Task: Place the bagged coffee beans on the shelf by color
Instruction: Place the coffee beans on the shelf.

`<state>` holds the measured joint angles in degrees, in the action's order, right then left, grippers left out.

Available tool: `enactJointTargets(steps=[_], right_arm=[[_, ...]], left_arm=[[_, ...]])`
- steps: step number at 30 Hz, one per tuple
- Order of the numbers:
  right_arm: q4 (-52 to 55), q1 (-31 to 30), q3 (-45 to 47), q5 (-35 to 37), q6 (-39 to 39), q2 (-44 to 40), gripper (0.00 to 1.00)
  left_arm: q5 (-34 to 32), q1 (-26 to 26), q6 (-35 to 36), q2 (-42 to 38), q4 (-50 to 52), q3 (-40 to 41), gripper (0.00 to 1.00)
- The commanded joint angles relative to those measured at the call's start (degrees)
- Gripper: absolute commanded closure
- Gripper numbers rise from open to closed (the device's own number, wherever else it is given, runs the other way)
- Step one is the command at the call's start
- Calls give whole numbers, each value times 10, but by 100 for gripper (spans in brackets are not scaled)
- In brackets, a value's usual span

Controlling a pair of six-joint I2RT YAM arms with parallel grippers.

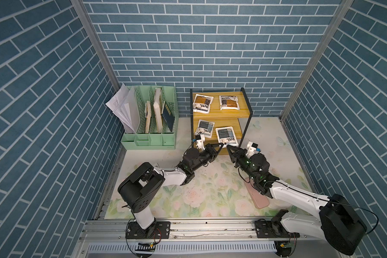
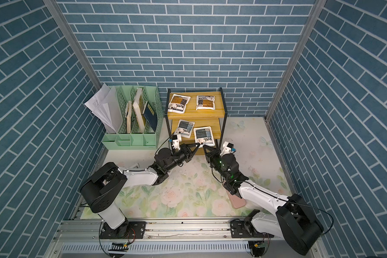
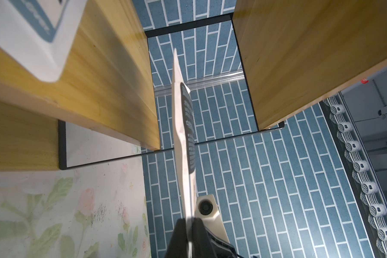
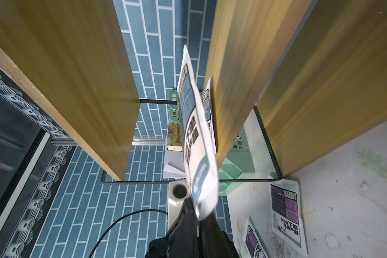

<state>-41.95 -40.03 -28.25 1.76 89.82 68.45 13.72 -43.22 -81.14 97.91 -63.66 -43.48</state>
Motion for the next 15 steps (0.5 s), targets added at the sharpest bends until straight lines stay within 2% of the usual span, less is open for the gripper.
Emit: enactJointTargets(steps=[1,4,9,15], right_arm=[[-23,-2,-8,8,27,5,90],[-19,-2,-7,14,27,2,91],[-14,-2,-9,23,27,2,100],[-17,6,-17,42,24,21,100]], left_arm=[[-1,-4,13,-18,-7,6,100],[0,-4,13,-17,-9,7,100],[-1,-4,15,-17,-9,9,100],[0,-1,33,-14,13,-5,100]])
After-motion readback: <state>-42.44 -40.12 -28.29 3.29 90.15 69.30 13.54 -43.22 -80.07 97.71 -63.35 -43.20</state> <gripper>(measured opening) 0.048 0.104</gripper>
